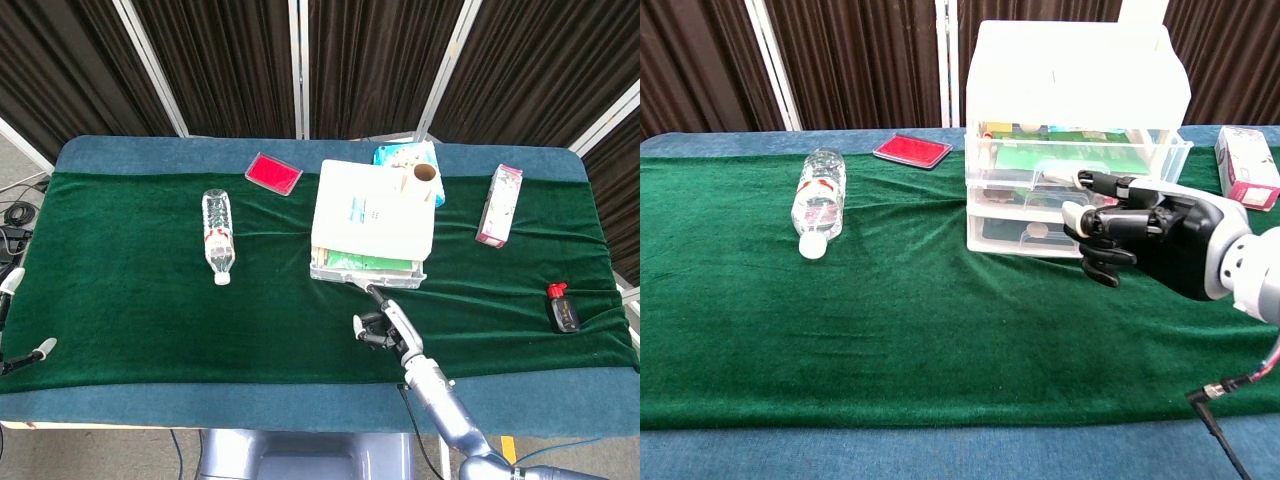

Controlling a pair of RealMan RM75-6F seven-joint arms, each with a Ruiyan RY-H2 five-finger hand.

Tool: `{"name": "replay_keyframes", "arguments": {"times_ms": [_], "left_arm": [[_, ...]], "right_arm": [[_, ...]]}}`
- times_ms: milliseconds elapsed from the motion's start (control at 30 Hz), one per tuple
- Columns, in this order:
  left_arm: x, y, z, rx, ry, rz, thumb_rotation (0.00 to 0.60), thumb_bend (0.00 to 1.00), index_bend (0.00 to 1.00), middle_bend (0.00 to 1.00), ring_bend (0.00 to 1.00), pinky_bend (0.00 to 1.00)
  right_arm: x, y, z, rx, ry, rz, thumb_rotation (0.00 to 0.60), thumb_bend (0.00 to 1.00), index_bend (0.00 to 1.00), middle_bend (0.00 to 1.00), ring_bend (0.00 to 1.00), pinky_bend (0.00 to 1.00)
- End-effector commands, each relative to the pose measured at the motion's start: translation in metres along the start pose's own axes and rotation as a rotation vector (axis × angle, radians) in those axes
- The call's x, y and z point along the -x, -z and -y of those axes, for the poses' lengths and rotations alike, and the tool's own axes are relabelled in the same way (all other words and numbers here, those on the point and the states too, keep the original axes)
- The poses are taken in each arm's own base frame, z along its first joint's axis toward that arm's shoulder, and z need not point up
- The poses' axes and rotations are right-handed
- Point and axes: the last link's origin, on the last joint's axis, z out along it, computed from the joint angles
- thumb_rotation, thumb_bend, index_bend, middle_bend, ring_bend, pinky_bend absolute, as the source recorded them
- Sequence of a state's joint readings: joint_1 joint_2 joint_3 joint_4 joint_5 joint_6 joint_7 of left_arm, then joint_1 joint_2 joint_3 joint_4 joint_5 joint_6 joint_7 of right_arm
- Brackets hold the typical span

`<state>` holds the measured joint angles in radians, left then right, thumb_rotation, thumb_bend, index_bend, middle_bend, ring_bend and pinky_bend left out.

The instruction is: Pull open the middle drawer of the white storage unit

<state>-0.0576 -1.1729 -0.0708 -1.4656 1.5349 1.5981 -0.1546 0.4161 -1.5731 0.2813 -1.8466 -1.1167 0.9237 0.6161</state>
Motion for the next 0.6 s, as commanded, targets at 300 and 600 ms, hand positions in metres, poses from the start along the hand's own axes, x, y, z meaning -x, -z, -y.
{"name": "replay_keyframes", "arguments": {"times_ms": [300, 600], "left_arm": [[0.001, 0.001, -0.001, 0.006, -0.003, 0.001, 0.600, 0.00, 0.00, 0.00, 0.00, 0.00], [0.000, 0.002, -0.002, 0.011, -0.003, -0.002, 0.600, 0.00, 0.00, 0.00, 0.00, 0.00]], "right_arm": [[0.009, 0.033, -0.009, -0.075, 0.072, -0.072, 0.600, 0.51, 0.02, 0.85, 0.90, 0.81], [0.010, 0.059, -0.010, -0.208, 0.240, -0.156, 0.600, 0.51, 0.09, 0.84, 0.90, 0.80]]}}
